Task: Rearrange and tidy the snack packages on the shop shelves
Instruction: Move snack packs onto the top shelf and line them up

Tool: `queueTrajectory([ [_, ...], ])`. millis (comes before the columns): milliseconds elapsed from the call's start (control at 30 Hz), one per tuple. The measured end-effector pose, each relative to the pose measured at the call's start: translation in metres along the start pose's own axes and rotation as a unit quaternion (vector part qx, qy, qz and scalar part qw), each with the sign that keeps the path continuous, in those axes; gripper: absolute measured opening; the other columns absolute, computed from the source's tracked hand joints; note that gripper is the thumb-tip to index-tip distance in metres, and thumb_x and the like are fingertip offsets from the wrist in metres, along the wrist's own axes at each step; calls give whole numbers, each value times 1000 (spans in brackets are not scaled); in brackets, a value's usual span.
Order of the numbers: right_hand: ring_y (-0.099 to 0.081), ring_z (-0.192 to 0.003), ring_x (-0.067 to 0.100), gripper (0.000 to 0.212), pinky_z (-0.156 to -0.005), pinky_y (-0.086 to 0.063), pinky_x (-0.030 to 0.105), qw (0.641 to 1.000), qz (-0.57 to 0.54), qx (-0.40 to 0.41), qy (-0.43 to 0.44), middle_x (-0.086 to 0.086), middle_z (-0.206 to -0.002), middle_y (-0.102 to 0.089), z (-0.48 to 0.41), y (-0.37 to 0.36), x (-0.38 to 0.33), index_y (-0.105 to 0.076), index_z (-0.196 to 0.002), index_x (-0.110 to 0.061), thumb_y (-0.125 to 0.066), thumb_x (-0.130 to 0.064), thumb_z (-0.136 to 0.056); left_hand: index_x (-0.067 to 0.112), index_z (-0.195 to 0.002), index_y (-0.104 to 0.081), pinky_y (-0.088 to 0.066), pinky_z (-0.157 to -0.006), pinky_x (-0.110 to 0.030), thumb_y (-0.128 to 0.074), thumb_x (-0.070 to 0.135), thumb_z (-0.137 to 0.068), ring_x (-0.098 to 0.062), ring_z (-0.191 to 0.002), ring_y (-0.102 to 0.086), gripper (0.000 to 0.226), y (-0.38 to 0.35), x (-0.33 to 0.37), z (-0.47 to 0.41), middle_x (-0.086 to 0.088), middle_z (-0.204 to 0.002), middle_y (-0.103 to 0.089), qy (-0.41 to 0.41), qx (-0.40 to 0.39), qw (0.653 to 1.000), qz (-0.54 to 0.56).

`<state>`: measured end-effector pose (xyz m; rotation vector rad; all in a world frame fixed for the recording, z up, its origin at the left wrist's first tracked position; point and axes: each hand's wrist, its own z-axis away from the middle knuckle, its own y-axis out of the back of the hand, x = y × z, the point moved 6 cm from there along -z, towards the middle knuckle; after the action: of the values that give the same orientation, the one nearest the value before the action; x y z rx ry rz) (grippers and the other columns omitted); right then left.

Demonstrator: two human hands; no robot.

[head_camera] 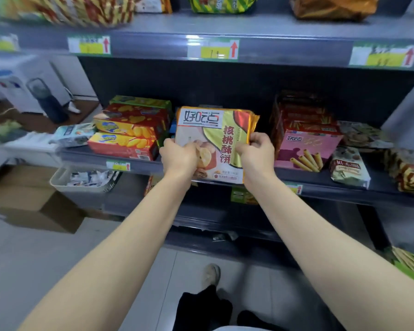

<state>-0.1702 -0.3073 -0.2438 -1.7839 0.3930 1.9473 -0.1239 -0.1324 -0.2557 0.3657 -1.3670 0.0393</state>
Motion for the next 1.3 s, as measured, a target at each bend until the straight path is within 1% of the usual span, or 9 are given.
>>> queueTrajectory([
  [100,-61,-79,20,25,-69,-54,40,999,-15,-25,39,14,-97,-62,34,-9,-20,-46,-86,-22,-51,3,-87,18,-107,-48,-50,-91,-50,-55,34,-71,-28,-102,-60,40,31,10,24,-8,-115,-57,-24,51,998,17],
  [233,-60,-71,10,22,-55,-51,21,992,-42,-56,100,2,-88,-61,64,-17,-59,-45,-86,-20,-51,2,-88,22,-101,-43,-48,-94,-50,-57,29,-80,-25,-103,-58,26,62,42,51,-7,-115,-54,-68,105,991,44],
  [333,-59,-71,9,24,-53,-50,17,986,-50,-60,150,0,-86,-61,75,-21,-95,-45,-84,-22,-54,0,-88,22,-103,-41,-47,-95,-50,-57,26,-83,-26,-105,-55,26,77,73,61,-8,-118,-51,-116,130,983,63],
  [667,-59,-70,2,16,-54,-51,13,961,-91,-82,248,-6,-84,-61,65,-58,-187,-50,-94,-17,-57,-4,-89,17,-111,-48,-53,-88,-39,-59,25,-87,-21,-100,-59,28,108,172,35,-9,-119,-54,-203,105,967,117],
  [900,-59,-80,5,24,-70,-53,21,948,-87,-58,302,-11,-87,-59,32,-122,-229,-50,-103,-21,-57,-3,-89,14,-117,-50,-55,-83,-32,-58,20,-90,-18,-103,-60,29,128,233,-24,-6,-117,-58,-263,99,949,144],
  [967,-61,-83,9,27,-72,-55,26,945,-83,-42,314,-8,-90,-61,15,-147,-246,-51,-105,-20,-57,-2,-87,14,-113,-50,-56,-84,-36,-58,18,-90,-20,-101,-61,25,137,258,-50,-6,-115,-59,-281,95,944,146],
  [1067,-59,-101,18,36,-82,-56,33,940,-62,-14,335,3,-113,-56,-18,-189,-270,-53,-118,-20,-60,-7,-85,18,-105,-49,-55,-82,-31,-58,16,-90,-17,-99,-60,17,152,296,-90,-2,-109,-60,-311,95,936,137],
  [1167,-49,-113,24,42,-92,-50,43,941,-27,38,336,3,-122,-45,-54,-227,-285,-55,-120,-31,-65,-15,-82,22,-102,-48,-54,-76,-30,-58,18,-91,-14,-93,-60,16,162,324,-130,3,-102,-60,-339,88,929,115],
  [1300,-56,-106,26,48,-89,-51,49,947,5,49,317,-1,-110,-60,-97,-273,-285,-53,-113,-47,-63,-14,-79,18,-104,-50,-56,-80,-36,-55,13,-92,-17,-92,-60,15,166,335,-188,-2,-105,-61,-311,48,945,91],
])
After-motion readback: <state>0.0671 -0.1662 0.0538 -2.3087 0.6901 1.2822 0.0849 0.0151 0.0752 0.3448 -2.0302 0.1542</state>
